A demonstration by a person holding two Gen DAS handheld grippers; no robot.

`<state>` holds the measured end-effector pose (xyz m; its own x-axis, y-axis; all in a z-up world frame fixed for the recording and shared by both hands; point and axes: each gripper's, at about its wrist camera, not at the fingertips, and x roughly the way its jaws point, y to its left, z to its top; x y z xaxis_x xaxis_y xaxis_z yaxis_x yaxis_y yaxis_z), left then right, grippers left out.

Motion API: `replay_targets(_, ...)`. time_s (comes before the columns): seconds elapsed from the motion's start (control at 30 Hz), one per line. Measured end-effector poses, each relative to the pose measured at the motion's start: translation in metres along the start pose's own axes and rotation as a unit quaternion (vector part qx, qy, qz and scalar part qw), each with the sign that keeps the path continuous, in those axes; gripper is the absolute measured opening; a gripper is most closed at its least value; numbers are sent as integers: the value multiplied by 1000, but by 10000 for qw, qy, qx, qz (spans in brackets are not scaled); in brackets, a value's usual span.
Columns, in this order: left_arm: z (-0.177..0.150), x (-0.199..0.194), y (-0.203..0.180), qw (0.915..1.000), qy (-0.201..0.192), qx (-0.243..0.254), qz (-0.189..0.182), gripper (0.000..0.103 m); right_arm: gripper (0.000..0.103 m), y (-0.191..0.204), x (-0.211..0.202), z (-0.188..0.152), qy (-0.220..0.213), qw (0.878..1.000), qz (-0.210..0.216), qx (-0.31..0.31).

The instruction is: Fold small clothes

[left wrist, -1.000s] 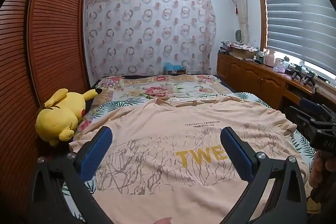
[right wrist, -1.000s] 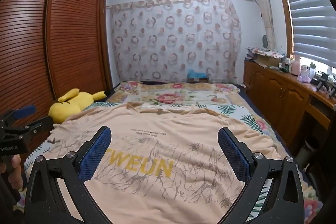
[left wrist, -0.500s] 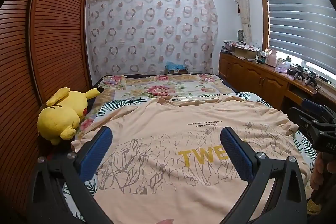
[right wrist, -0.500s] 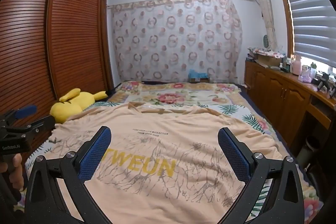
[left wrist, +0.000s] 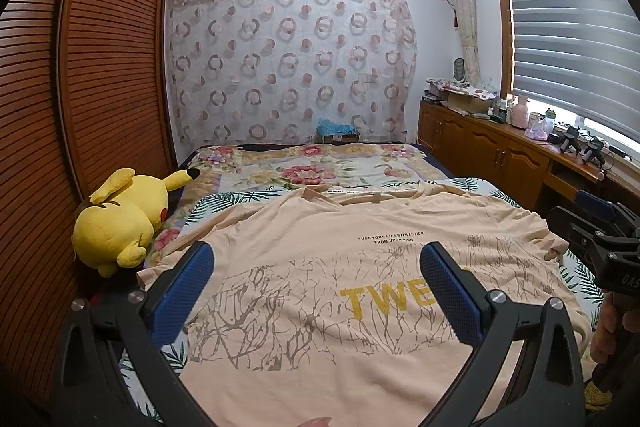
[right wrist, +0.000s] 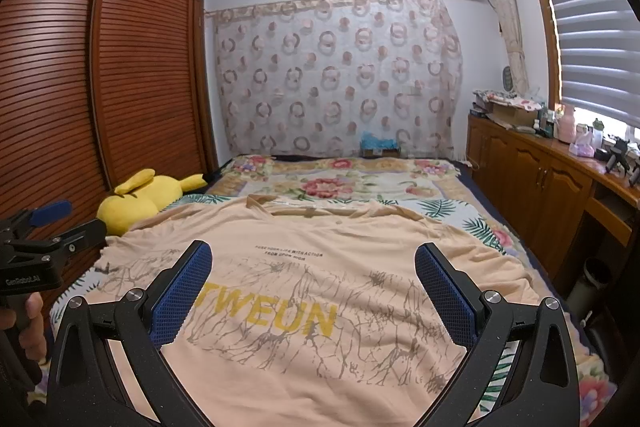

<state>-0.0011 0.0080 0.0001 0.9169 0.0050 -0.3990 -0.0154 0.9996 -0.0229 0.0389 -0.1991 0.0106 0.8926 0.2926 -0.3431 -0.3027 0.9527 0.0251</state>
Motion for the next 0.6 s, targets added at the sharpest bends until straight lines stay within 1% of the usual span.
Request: replay_targets(0.6,5,-5,5,10000,-30,-12,28,103,103,-1,0,0,8,10000,6,10)
